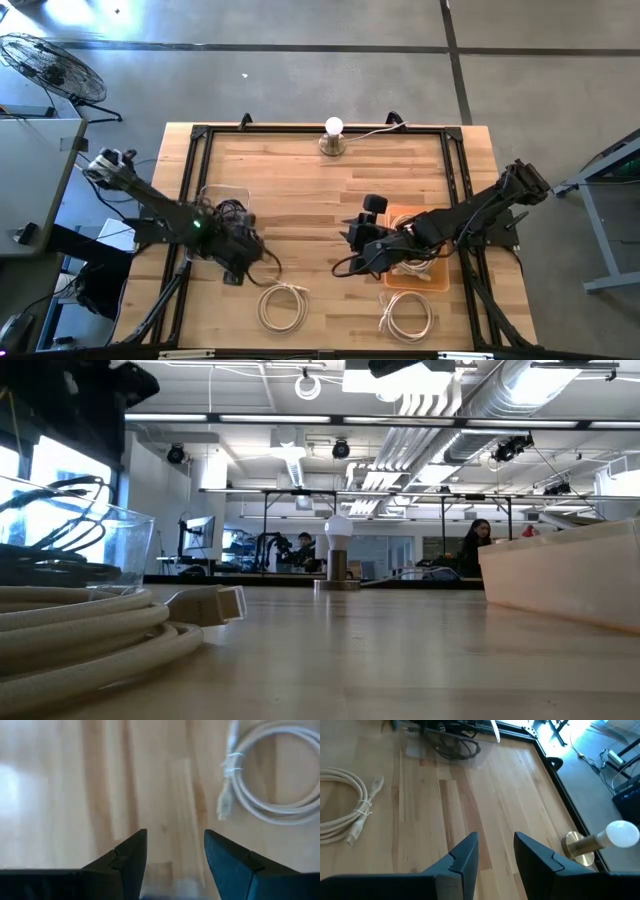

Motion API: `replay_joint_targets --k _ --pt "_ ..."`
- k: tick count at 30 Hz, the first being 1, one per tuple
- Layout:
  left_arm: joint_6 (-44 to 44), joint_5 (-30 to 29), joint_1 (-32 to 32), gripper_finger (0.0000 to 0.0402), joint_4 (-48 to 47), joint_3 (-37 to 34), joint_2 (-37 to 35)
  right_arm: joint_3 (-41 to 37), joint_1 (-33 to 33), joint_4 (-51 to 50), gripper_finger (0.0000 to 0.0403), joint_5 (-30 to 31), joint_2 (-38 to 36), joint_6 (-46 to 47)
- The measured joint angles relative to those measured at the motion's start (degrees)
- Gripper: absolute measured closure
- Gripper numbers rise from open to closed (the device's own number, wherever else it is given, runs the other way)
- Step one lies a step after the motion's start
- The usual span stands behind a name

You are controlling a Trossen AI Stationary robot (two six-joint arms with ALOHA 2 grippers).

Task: Pick & Place USB Port
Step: Put the brown HDMI cable into the orange bin

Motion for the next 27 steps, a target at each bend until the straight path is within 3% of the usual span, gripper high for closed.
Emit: replay_joint_targets --k 13,27 --pt "3.1 6.3 -3.6 0.0211 17.5 -0.5 17.7 0.0 0.0 -0.9 0.0286 0.1 0.0 1.1" --pt "1.0 7.1 -3.6 0.0211 22.9 -0.5 18.9 0.0 0.0 -1.0 0.0286 0.0 0.0 1.6"
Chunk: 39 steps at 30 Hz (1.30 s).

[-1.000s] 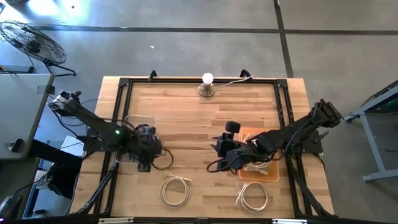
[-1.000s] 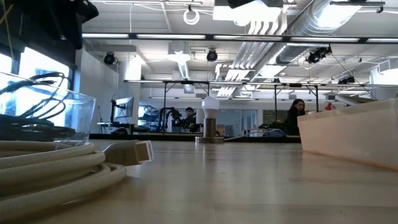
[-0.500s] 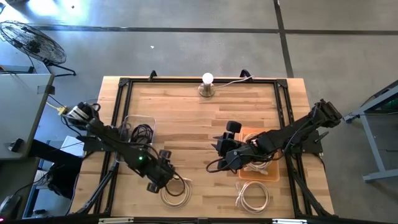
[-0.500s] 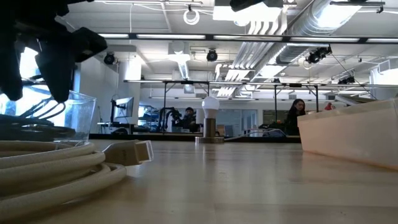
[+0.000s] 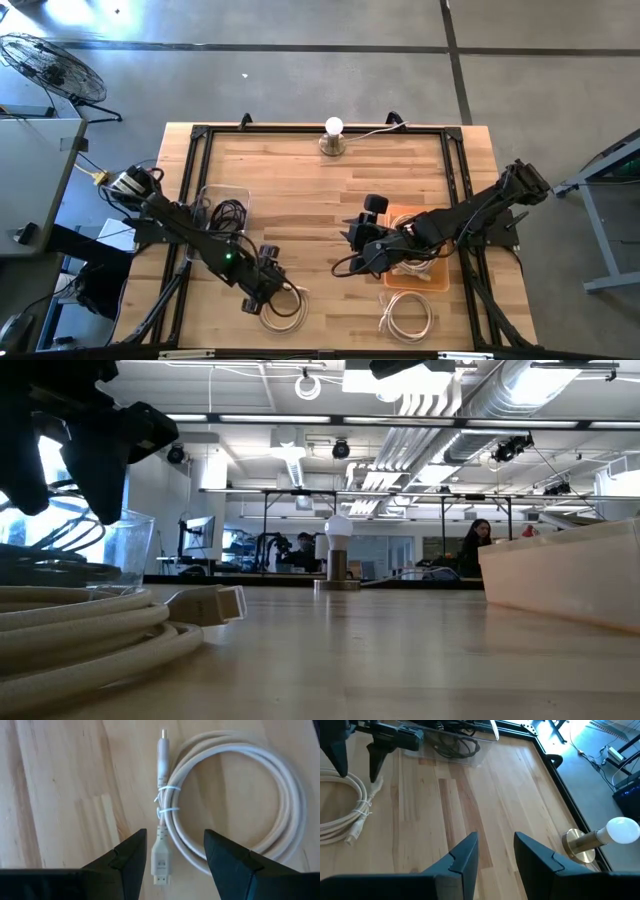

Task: Pick & Place USB Port
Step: Put the brown HDMI cable into the orange bin

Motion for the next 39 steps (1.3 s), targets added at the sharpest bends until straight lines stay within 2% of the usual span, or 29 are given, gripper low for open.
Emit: replay_joint_targets --k 13,24,31,35,39 --pt "1.5 -1.4 0.0 0.0211 0.4 0.0 1.8 -0.2 0.0 0.1 0.0286 0.0 0.0 0.2" --pt "4.5 -0.3 0.0 0.0211 4.7 0.0 8.1 -7.5 -0.2 8.5 0.0286 -0.1 0.0 -2.3" --pt "4.5 1.6 1.3 0.0214 6.6 0.0 9.6 -8.2 -0.2 11.0 0.0286 -0.8 0.0 -3.5" --pt "5.2 6.5 3.5 0.0246 9.4 0.1 12.6 -8.2 -0.1 12.0 0.0286 -3.2 0.0 -3.5" --pt "10.1 10.5 5.4 0.0313 13.9 -0.8 13.4 -8.2 0.0 12.5 0.0286 -4.8 0.0 -3.5"
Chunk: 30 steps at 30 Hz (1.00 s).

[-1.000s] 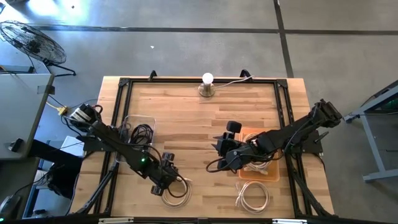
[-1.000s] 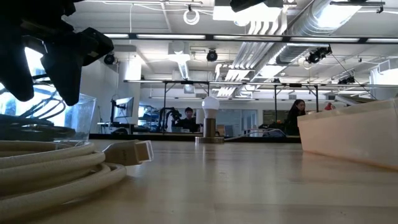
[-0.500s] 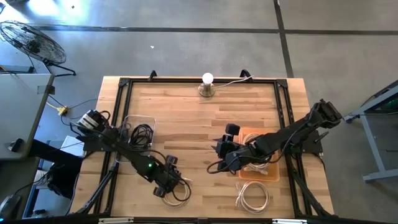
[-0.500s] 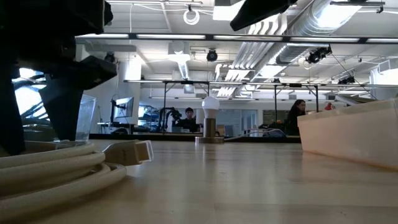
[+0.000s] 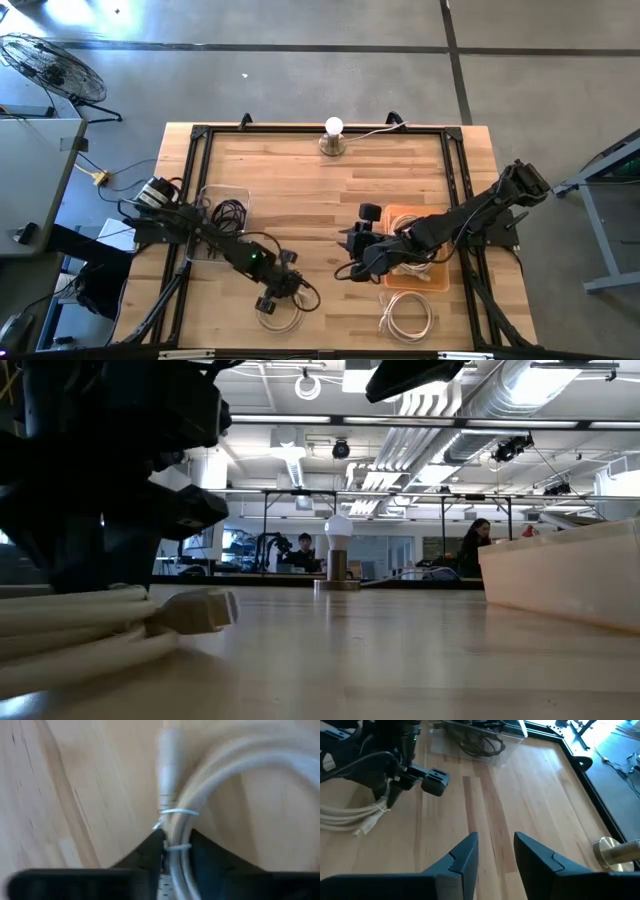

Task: Pick & Place USB Port
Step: Put the brown HDMI cable into the orange bin

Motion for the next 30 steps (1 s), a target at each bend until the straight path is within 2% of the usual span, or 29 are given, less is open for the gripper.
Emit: replay_joint_targets --k 2,6,9,12,15,18,20,22,26,30 --pt "1.4 0.0 0.2 0.0361 1.4 -0.3 0.1 0.0 0.0 0.1 0.0286 -0.5 0.0 0.0" --pt "3.6 -1.6 -0.1 0.0364 3.5 -0.3 -0.3 0.0 0.7 0.5 0.0286 -0.1 0.0 -1.7" --pt "4.0 -2.6 -0.1 0.0364 1.2 0.7 -0.8 0.0 1.6 1.5 0.0286 -0.7 0.0 -4.8" --pt "5.5 -8.1 -0.2 0.0364 -4.1 2.6 -1.8 0.0 2.8 2.9 0.0286 -4.6 0.0 -10.1" --pt "7.0 -16.0 -0.1 0.0364 -6.2 5.0 -3.9 0.0 4.8 4.9 0.0286 -10.3 0.0 -16.0" --pt "10.7 -23.0 -0.1 0.0364 -6.6 7.2 -5.9 0.0 7.9 7.9 0.0286 -22.8 0.0 -23.9" --pt "14.5 -26.4 -0.1 0.0364 -6.8 8.9 -7.6 0.0 10.5 11.1 0.0286 -27.7 0.0 -28.2" --pt "17.8 -28.2 -0.1 0.0364 -6.5 10.3 -10.0 0.0 13.3 13.6 0.0286 -26.6 0.0 -32.6" --pt "23.0 -29.2 -0.1 0.0364 -5.9 12.5 -15.1 0.0 17.8 14.8 0.0286 -14.5 0.0 -41.4" --pt "24.8 -29.2 -0.1 0.0364 -5.7 12.9 -19.1 0.0 19.7 19.3 0.0286 -6.9 0.0 -47.8"
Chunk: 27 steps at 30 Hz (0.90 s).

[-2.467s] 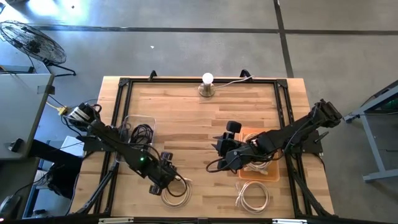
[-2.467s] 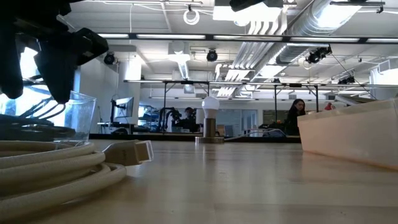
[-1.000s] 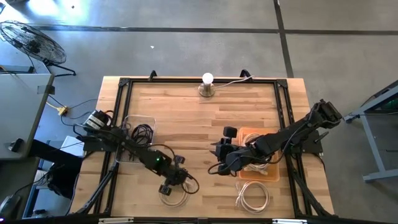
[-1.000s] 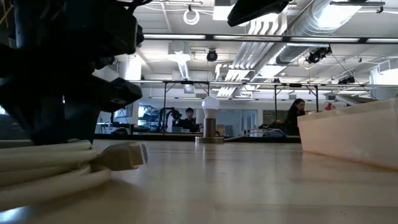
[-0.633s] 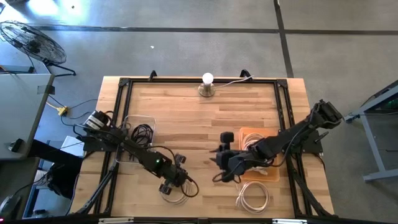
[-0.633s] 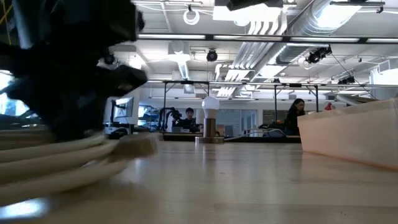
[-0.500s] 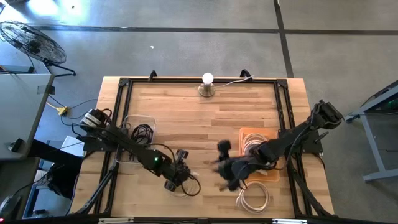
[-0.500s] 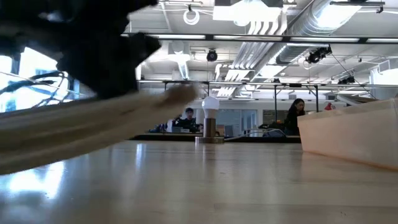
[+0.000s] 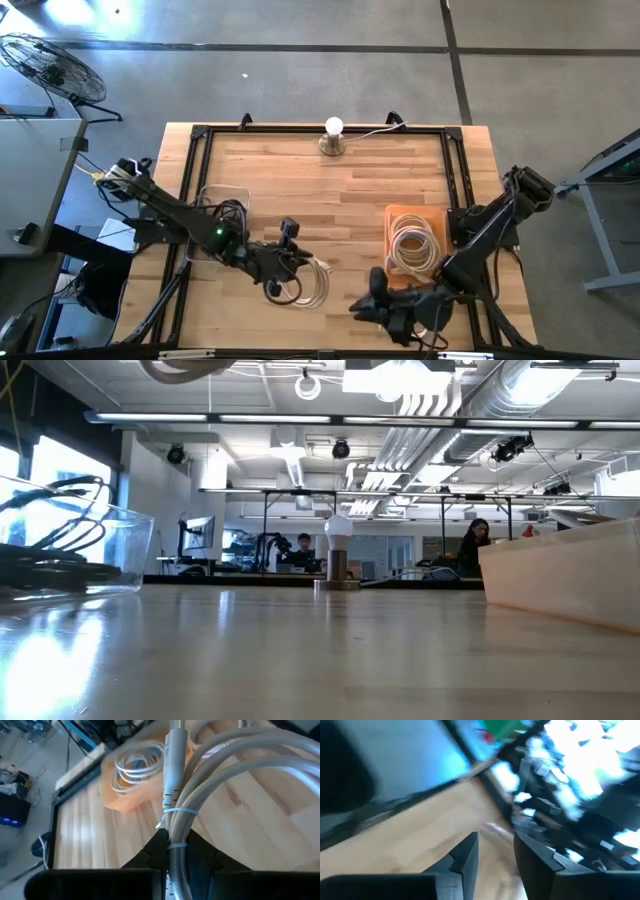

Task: Pick & Place USB Port
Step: Put the brown HDMI cable into the orange bin

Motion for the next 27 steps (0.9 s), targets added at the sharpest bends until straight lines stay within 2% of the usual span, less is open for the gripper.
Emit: replay_joint_targets --k 4,6,11,15,19,23,27 --pt "0.0 0.2 -0.1 0.0364 -0.7 0.0 -1.0 0.1 -0.3 5.0 0.0283 9.1 0.0 2.1" --pt "0.1 0.3 -0.1 0.0364 -0.4 -0.2 -1.0 0.1 -0.9 4.8 0.0276 11.2 0.0 2.5" --pt "1.1 1.2 0.0 0.0364 -0.9 -0.9 -1.0 0.1 -2.6 4.7 0.0242 8.3 0.0 -0.1" --pt "1.1 2.1 0.0 0.0364 -0.9 -0.9 -1.0 0.0 -3.3 9.1 0.0200 7.8 0.0 -4.0" --pt "1.5 3.3 0.0 0.0364 -0.9 -0.9 -1.0 0.0 -3.4 10.9 0.0165 3.1 0.0 -10.2" --pt "3.1 6.2 0.1 0.0364 0.0 -0.9 -1.7 0.0 -3.8 10.6 0.0156 -1.2 1.3 -17.3" --pt "4.5 12.4 1.5 0.0364 4.2 -0.9 -2.9 0.0 -3.8 12.7 0.0155 1.8 5.0 -29.0"
